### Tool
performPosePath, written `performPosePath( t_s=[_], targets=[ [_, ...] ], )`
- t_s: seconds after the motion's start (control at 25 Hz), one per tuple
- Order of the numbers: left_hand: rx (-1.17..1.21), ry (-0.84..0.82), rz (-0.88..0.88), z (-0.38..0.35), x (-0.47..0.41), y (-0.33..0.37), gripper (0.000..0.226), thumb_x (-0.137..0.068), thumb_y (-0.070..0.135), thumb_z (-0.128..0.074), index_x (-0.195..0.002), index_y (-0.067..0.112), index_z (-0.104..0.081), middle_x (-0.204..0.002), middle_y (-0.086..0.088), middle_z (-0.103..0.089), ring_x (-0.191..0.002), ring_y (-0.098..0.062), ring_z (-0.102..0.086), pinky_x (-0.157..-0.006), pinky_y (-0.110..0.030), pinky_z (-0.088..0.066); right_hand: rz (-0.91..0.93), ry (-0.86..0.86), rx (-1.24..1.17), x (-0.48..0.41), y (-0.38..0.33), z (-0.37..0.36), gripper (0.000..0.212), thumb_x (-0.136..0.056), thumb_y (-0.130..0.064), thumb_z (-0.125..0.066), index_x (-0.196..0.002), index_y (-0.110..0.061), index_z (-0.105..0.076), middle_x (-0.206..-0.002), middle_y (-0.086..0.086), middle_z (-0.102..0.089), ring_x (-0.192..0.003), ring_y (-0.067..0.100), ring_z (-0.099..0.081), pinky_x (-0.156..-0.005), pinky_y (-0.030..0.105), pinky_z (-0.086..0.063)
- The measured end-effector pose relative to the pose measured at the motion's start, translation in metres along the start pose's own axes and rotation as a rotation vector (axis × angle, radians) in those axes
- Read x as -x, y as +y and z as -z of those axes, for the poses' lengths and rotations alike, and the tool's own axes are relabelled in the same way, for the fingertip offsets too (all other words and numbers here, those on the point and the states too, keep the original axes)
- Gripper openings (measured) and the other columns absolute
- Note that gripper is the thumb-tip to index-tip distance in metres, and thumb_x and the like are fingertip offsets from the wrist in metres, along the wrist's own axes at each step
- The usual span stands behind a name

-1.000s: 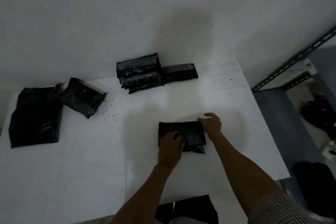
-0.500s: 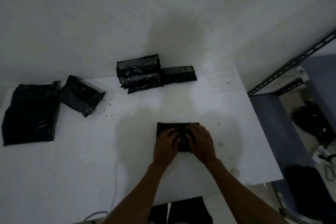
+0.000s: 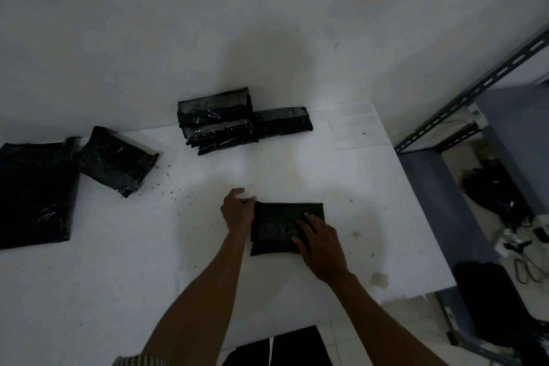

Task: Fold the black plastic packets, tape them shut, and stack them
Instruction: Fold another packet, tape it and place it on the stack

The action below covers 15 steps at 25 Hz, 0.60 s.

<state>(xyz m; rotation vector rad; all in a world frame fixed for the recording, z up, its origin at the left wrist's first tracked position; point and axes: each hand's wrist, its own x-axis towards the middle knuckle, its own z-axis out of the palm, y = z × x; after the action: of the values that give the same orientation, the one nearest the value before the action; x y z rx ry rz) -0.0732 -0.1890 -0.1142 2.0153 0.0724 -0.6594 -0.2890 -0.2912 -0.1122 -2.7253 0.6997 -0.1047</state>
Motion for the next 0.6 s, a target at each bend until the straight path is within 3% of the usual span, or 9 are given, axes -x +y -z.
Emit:
performPosePath(
  t_s=[0.2, 0.32, 0.48, 0.6],
  targets=[
    [0.005, 0.049, 0.014, 0.000, 0.003, -0.002, 0.039, -0.085, 0.022, -0.075, -0.120, 0.014, -0.060, -0.106, -0.012, -0.068, -0.097, -0.025, -0.064, -0.089, -0.035, -0.054, -0.009, -0.001, 0.004, -0.003, 0.001, -0.001, 0.052, -0.100, -0.052, -0.036, -0.135, -0.019, -0.055, -0.147, 0.008, -0.048, -0.135, 0.024, -0.046, -0.105, 0.041, -0.043],
    [-0.024, -0.032, 0.002, 0.004, 0.002, 0.000, 0.052, -0.080, 0.031, -0.080, -0.124, 0.016, -0.058, -0.102, -0.007, -0.070, -0.096, -0.020, -0.064, -0.092, -0.035, -0.053, -0.008, -0.003, -0.006, -0.001, 0.000, -0.002, 0.052, -0.100, -0.052, -0.034, -0.136, -0.019, -0.054, -0.147, 0.009, -0.047, -0.134, 0.025, -0.046, -0.105, 0.041, -0.043],
    [0.041, -0.050, 0.020, 0.009, 0.002, 0.001, 0.058, -0.077, 0.017, -0.083, -0.129, 0.010, -0.057, -0.100, -0.008, -0.070, -0.094, -0.018, -0.065, -0.094, -0.032, -0.053, -0.020, -0.006, -0.017, -0.001, 0.000, -0.002, 0.052, -0.100, -0.051, -0.036, -0.136, -0.019, -0.054, -0.148, 0.009, -0.047, -0.134, 0.025, -0.046, -0.104, 0.043, -0.044],
    [-0.002, 0.009, 0.023, 0.009, 0.014, 0.003, 0.056, -0.081, 0.032, -0.080, -0.128, 0.012, -0.058, -0.109, -0.009, -0.069, -0.100, -0.022, -0.064, -0.094, -0.036, -0.053, -0.038, 0.006, -0.058, -0.001, 0.001, 0.001, 0.051, -0.100, -0.052, -0.038, -0.137, -0.020, -0.052, -0.148, 0.009, -0.046, -0.134, 0.024, -0.045, -0.105, 0.042, -0.042]
  ],
)
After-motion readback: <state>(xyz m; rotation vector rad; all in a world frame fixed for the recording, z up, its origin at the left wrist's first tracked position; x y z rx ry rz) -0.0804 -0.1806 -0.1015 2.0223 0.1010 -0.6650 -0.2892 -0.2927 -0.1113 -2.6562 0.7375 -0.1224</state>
